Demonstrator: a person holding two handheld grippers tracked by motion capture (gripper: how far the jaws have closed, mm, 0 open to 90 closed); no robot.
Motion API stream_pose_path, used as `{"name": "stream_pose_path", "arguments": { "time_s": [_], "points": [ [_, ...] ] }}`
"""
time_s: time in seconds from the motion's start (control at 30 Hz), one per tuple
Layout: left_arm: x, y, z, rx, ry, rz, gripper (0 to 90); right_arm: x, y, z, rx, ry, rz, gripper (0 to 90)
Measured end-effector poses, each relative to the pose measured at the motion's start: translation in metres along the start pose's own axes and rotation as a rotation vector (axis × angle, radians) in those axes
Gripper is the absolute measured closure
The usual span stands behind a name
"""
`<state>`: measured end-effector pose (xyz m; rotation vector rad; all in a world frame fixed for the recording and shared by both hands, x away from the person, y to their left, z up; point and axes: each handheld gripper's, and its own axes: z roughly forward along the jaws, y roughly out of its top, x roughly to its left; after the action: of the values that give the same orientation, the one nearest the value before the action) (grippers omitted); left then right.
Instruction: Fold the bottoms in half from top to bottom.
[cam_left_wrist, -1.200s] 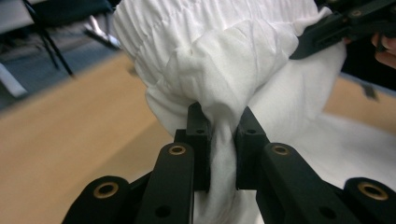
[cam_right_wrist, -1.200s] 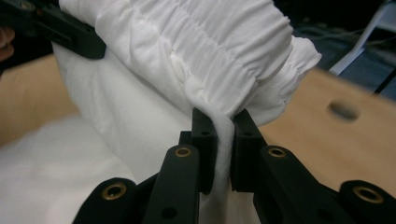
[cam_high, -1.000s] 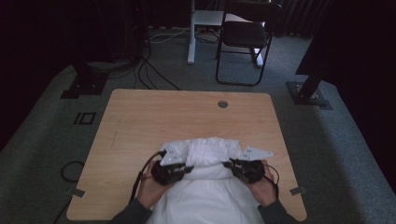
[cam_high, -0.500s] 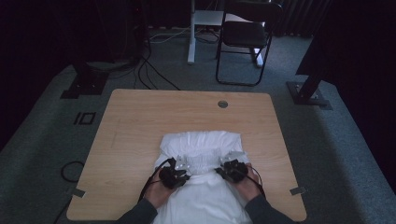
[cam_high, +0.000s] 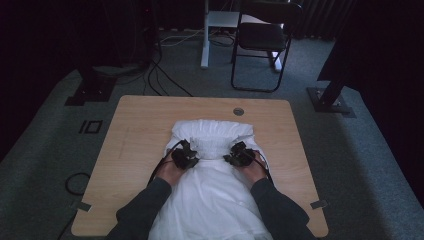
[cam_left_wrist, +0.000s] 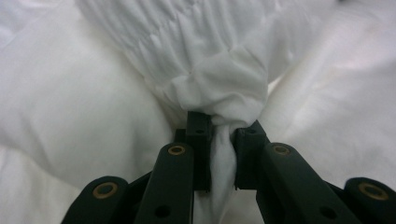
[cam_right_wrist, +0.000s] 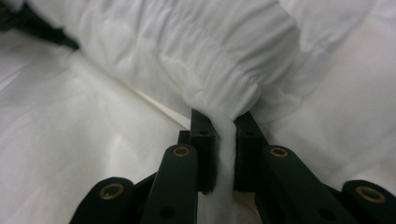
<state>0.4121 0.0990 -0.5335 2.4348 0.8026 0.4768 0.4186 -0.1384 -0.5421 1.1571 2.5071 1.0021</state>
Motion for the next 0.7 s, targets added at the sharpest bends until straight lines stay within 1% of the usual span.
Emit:
{"name": "stream_pose_path", "arguments": {
  "time_s": [0.03, 0.07, 0.1, 0.13, 0.17, 0.23, 0.27, 0.3, 0.33, 0.37, 0.4, 0.47, 0.5, 0.53, 0.57, 0.6, 0.63, 0.67, 0.7],
  "points": [
    [0.005, 0.002, 0.001, 0.009, 0.009, 0.009, 80.4, 0.003, 0.002, 0.002, 0.002, -0.004, -0.002, 81.1],
    [0.005, 0.002, 0.001, 0.009, 0.009, 0.009, 80.4, 0.003, 0.002, 0.002, 0.002, -0.004, -0.002, 81.1],
    [0.013, 0.005, 0.003, 0.030, 0.035, 0.025, 80.4, 0.005, 0.006, 0.006, -0.008, -0.003, 0.001, 80.7],
    [0.013, 0.005, 0.003, 0.030, 0.035, 0.025, 80.4, 0.005, 0.006, 0.006, -0.008, -0.003, 0.001, 80.7],
    [0.019, 0.009, 0.006, 0.043, 0.058, 0.031, 80.4, 0.003, 0.010, 0.011, -0.017, 0.012, 0.015, 80.3],
    [0.019, 0.009, 0.006, 0.043, 0.058, 0.031, 80.3, 0.001, 0.012, 0.013, -0.020, 0.014, 0.019, 80.3],
    [0.027, 0.016, 0.012, 0.054, 0.081, 0.008, 80.3, -0.006, 0.020, 0.020, -0.029, -0.002, 0.011, 80.3],
    [0.029, 0.017, 0.014, 0.050, 0.086, -0.005, 80.4, -0.009, 0.025, 0.023, -0.031, -0.015, 0.013, 80.2],
    [0.030, 0.018, 0.016, 0.039, 0.084, -0.023, 80.4, -0.014, 0.029, 0.026, -0.034, -0.032, 0.009, 80.1],
    [0.030, 0.018, 0.016, 0.039, 0.084, -0.023, 80.4, -0.019, 0.033, 0.028, -0.035, -0.047, 0.015, 79.9],
    [0.032, 0.019, 0.017, 0.029, 0.080, -0.042, 80.4, -0.019, 0.033, 0.028, -0.035, -0.047, 0.015, 79.9],
    [0.036, 0.020, 0.020, 0.015, 0.074, -0.079, 80.4, -0.027, 0.042, 0.034, -0.036, -0.075, 0.047, 79.7],
    [0.037, 0.021, 0.021, 0.014, 0.073, -0.090, 80.5, -0.027, 0.048, 0.037, -0.029, -0.104, 0.042, 79.9],
    [0.040, 0.022, 0.021, 0.015, 0.063, -0.110, 80.5, -0.026, 0.049, 0.038, -0.024, -0.111, 0.034, 80.0],
    [0.040, 0.022, 0.021, 0.015, 0.063, -0.110, 80.5, -0.026, 0.049, 0.038, -0.024, -0.111, 0.034, 80.0],
    [0.042, 0.022, 0.020, 0.011, 0.044, -0.131, 80.7, -0.024, 0.052, 0.037, -0.012, -0.117, 0.005, 80.6],
    [0.042, 0.022, 0.020, 0.011, 0.044, -0.131, 80.8, -0.024, 0.052, 0.037, -0.012, -0.117, 0.005, 80.6],
    [0.043, 0.023, 0.017, 0.006, 0.034, -0.136, 81.1, -0.026, 0.052, 0.032, -0.022, -0.103, 0.003, 81.2],
    [0.045, 0.024, 0.008, -0.023, 0.027, -0.144, 81.2, -0.026, 0.052, 0.029, -0.030, -0.095, 0.011, 81.4]
  ]
}}
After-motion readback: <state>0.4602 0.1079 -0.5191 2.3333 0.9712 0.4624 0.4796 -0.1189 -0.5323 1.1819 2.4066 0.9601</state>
